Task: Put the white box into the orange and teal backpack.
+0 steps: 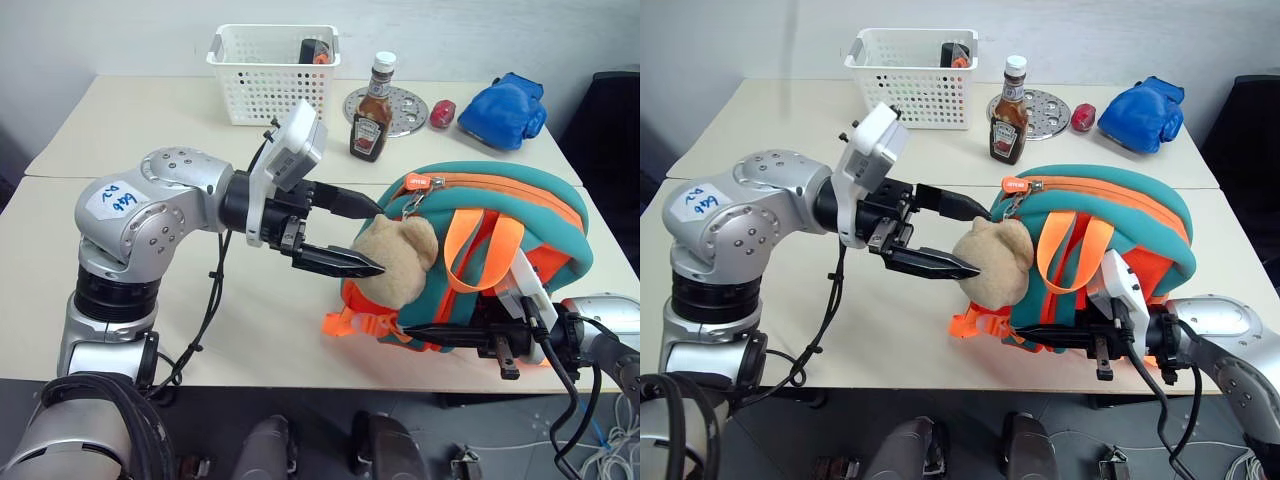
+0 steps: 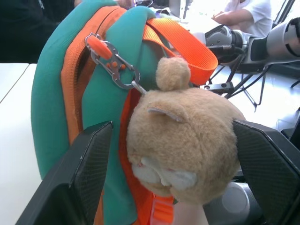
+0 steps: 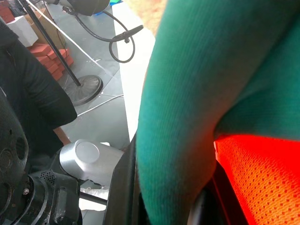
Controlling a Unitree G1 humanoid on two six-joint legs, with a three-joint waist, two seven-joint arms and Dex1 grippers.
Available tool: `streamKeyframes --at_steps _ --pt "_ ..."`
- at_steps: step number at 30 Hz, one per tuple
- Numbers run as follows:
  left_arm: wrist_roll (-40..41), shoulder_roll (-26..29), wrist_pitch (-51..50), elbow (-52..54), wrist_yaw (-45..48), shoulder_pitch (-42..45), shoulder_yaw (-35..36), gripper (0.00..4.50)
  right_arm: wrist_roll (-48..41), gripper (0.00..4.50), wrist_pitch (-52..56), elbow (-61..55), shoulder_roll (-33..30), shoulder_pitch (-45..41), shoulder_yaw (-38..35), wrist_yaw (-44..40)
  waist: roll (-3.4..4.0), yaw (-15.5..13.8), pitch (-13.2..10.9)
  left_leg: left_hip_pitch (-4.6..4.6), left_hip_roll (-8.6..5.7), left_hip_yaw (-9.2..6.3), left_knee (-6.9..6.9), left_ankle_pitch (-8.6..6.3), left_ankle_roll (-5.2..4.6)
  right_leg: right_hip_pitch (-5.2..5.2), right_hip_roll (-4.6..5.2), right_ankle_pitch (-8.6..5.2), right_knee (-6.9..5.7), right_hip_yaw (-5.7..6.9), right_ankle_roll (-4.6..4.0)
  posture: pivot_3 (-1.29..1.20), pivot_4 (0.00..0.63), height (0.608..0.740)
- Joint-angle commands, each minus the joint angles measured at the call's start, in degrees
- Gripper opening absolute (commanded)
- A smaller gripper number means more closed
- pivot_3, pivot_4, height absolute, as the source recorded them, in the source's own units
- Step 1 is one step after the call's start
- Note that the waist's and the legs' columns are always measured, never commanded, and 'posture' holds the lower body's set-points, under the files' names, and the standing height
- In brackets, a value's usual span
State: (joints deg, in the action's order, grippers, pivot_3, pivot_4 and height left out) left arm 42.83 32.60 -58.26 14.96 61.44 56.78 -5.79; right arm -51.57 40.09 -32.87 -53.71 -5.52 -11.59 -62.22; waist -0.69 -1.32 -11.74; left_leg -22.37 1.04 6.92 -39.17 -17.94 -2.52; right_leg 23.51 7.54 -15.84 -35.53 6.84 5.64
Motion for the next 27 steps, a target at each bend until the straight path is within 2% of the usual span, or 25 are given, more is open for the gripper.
streamKeyframes --at_steps 1,4,12,16,27 --pt "2.45 0.76 -0.68 0.09 1.37 1.15 1.14 4.11 -0.31 0.06 -0.55 -1.78 0.13 0.33 0.01 0.00 0.00 0.01 0.00 0.00 0.00 0.00 0.00 0.00 0.00 0.00 0.00 0.00 0.00 0.00 0.00 0.00 0.150 0.740" --pt "3.17 1.49 -1.46 -0.35 2.22 1.23 1.12 3.51 -0.11 0.06 -0.77 -1.97 0.35 0.64 0.05 0.18 0.00 0.02 0.00 0.00 0.00 0.00 0.00 0.00 0.00 0.00 0.00 0.00 0.00 0.00 0.00 0.00 0.150 0.740" --pt "2.25 4.27 -0.27 -1.35 5.71 1.13 -0.28 1.04 0.31 0.06 -1.41 -2.26 0.78 1.36 0.13 0.42 0.00 0.05 0.00 0.00 0.00 0.00 0.00 0.00 0.01 0.01 -0.01 0.00 0.00 0.00 0.00 0.00 0.150 0.740" --pt "-0.10 6.32 2.34 -4.03 7.79 2.32 -1.19 0.13 0.39 0.06 -1.70 -2.15 0.84 1.63 0.08 0.38 0.00 0.00 0.00 0.00 0.00 0.00 0.00 0.00 0.01 0.01 0.00 0.00 0.01 0.00 -0.01 0.00 0.150 0.740" --pt "-8.70 11.82 15.16 -20.31 18.87 11.03 -1.62 0.08 -1.98 0.06 -1.84 -2.24 1.83 3.79 -2.60 1.61 0.00 0.04 0.00 -0.02 -0.01 0.05 0.01 -0.01 0.00 0.05 -0.01 -0.01 0.02 0.04 -0.01 0.00 0.150 0.740"
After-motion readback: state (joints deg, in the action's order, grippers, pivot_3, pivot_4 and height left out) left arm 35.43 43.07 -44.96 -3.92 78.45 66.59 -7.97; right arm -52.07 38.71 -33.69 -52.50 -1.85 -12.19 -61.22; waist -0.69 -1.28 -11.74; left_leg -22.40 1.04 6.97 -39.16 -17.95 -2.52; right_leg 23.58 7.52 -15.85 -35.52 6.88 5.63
